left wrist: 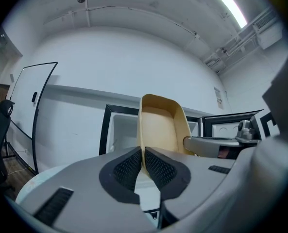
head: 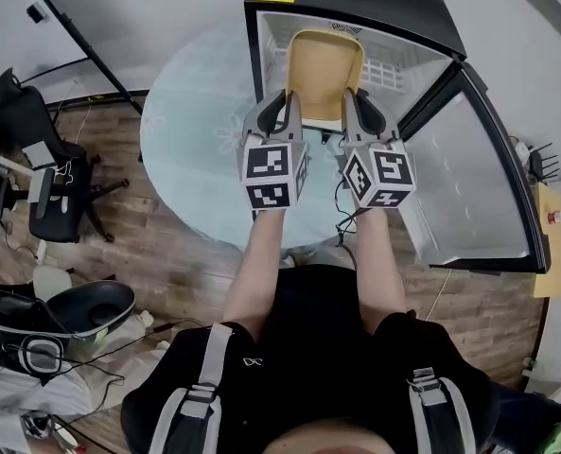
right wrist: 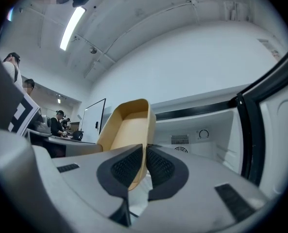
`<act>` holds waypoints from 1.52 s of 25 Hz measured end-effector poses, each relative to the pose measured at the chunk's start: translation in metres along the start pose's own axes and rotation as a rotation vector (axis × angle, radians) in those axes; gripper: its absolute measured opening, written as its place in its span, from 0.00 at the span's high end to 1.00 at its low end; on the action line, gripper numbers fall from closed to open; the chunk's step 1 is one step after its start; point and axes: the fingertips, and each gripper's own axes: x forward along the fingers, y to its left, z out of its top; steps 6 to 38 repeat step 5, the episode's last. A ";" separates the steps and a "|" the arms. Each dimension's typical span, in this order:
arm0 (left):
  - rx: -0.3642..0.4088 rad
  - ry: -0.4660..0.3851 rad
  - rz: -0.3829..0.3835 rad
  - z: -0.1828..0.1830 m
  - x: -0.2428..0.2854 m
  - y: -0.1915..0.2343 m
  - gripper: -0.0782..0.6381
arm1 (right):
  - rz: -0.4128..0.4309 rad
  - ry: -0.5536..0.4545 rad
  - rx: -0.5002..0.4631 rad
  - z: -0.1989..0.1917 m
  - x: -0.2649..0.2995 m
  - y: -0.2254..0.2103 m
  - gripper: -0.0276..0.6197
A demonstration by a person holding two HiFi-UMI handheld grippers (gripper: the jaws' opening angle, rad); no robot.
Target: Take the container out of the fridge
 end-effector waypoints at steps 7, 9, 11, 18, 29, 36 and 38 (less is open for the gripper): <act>-0.024 0.003 0.004 -0.004 -0.004 0.004 0.84 | 0.003 0.015 -0.017 -0.001 -0.003 0.007 0.91; -0.024 0.003 0.004 -0.004 -0.004 0.004 0.84 | 0.003 0.015 -0.017 -0.001 -0.003 0.007 0.91; -0.024 0.003 0.004 -0.004 -0.004 0.004 0.84 | 0.003 0.015 -0.017 -0.001 -0.003 0.007 0.91; -0.024 0.003 0.004 -0.004 -0.004 0.004 0.84 | 0.003 0.015 -0.017 -0.001 -0.003 0.007 0.91; -0.024 0.003 0.004 -0.004 -0.004 0.004 0.84 | 0.003 0.015 -0.017 -0.001 -0.003 0.007 0.91; -0.024 0.003 0.004 -0.004 -0.004 0.004 0.84 | 0.003 0.015 -0.017 -0.001 -0.003 0.007 0.91; -0.024 0.003 0.004 -0.004 -0.004 0.004 0.84 | 0.003 0.015 -0.017 -0.001 -0.003 0.007 0.91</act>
